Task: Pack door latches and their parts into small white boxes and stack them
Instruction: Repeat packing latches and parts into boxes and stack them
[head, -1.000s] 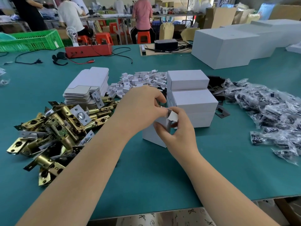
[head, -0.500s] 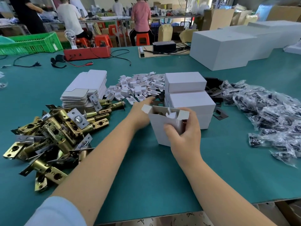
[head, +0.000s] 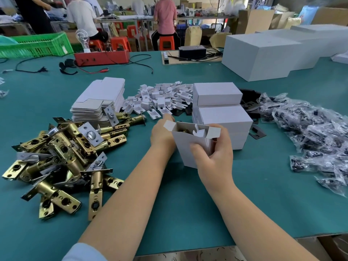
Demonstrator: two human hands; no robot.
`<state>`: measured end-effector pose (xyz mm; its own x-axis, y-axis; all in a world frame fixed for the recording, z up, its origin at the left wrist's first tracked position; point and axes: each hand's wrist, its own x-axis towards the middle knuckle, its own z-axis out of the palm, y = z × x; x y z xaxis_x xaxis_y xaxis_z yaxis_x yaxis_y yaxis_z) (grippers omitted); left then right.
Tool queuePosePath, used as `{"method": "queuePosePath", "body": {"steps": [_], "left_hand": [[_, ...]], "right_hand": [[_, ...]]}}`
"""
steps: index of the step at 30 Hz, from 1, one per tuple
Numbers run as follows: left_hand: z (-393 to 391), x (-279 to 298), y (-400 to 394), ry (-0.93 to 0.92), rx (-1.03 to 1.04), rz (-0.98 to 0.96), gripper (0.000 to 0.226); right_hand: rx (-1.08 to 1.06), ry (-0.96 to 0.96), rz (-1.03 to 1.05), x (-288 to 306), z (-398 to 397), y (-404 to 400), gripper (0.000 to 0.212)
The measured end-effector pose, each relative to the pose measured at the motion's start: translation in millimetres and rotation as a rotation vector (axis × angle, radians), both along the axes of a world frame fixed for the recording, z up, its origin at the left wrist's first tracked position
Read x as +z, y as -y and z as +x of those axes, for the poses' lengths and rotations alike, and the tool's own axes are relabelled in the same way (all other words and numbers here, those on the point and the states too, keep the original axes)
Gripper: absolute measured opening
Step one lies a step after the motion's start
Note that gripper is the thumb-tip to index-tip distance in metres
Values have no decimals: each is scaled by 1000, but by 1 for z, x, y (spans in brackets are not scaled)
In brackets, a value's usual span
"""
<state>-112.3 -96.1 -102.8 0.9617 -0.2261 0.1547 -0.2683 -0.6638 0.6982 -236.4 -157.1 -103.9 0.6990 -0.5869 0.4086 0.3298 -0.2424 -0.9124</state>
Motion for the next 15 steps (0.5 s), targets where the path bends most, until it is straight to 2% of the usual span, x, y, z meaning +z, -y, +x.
{"method": "queuePosePath", "body": {"steps": [2, 4, 6, 8, 11, 13, 15], "left_hand": [[3, 13, -8, -130, -62, -116, 19], [5, 25, -18, -208, -102, -194, 29], [3, 32, -29, -215, -174, -412, 27], [-1, 39, -41, -319, -200, -692, 17], [-10, 52, -52, -411, -321, -930, 16], [-15, 56, -58, -373, -384, -988, 26], [-20, 57, -62, -232, -401, -918, 36]], "right_hand": [[1, 0, 17, 0, 0, 0, 31], [7, -4, 54, 0, -1, 1, 30], [12, -11, 80, 0, -2, 2, 30], [27, -16, 92, 0, -3, 1, 30], [75, -35, 62, 1, -3, -2, 28], [103, -43, 42, 1, -2, -2, 26], [129, -43, 44, 0, -2, -1, 24]]}}
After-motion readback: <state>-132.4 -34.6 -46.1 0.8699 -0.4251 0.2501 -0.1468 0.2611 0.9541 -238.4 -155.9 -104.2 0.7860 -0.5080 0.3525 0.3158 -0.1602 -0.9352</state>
